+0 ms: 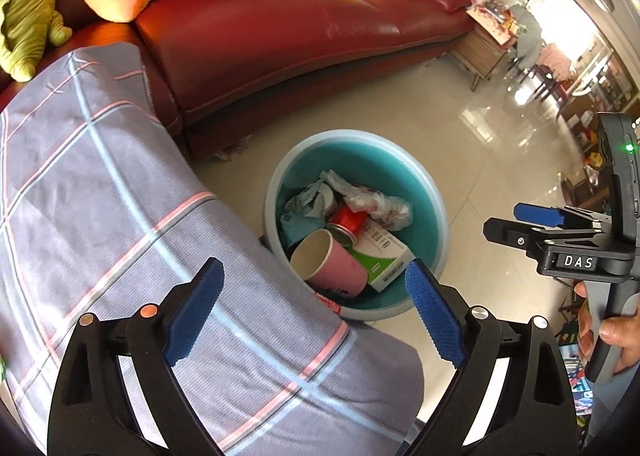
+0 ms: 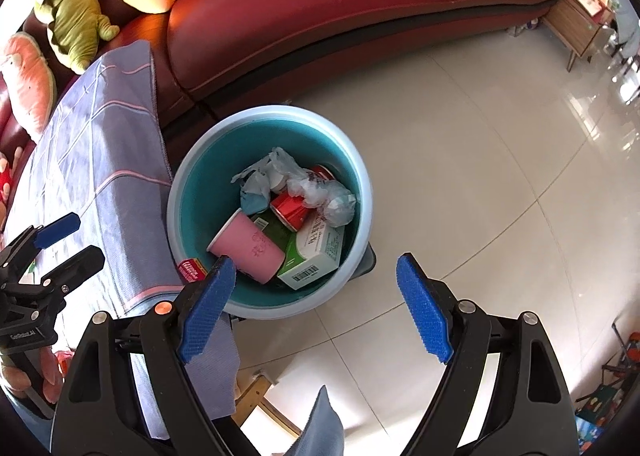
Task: Collect trash
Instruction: 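Move both open tools back over the tablecloth toward the orange bag and paper towel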
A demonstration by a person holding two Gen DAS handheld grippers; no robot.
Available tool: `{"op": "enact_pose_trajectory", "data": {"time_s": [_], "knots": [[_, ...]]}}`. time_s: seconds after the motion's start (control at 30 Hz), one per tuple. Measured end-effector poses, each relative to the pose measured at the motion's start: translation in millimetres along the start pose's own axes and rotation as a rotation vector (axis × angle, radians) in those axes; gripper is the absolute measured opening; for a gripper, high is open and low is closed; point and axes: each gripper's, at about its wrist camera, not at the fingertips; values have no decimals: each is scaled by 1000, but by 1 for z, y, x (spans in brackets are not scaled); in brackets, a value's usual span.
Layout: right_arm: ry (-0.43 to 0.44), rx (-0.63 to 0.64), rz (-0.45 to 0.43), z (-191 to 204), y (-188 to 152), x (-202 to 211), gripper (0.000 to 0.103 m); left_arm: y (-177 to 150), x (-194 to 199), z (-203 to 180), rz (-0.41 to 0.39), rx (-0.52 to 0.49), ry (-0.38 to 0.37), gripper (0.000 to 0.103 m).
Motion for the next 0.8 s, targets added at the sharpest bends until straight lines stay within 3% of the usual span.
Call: {"op": "enact_pose_trajectory", "data": {"time_s": [0.53,0.8], "knots": [[29,105,-28,64,-25,23,83,-54,66,50,-68,93,52,93],[53,194,-25,120,-50,36,83,-92,109,88,-112,147,93,93]]}}
Point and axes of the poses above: each gripper's, at about its wrist camera, not at the fingertips, and x roughly against the way its jaws point, z to its left, y to its top, and after that the axes turned 7 degrees about -y, right-handed
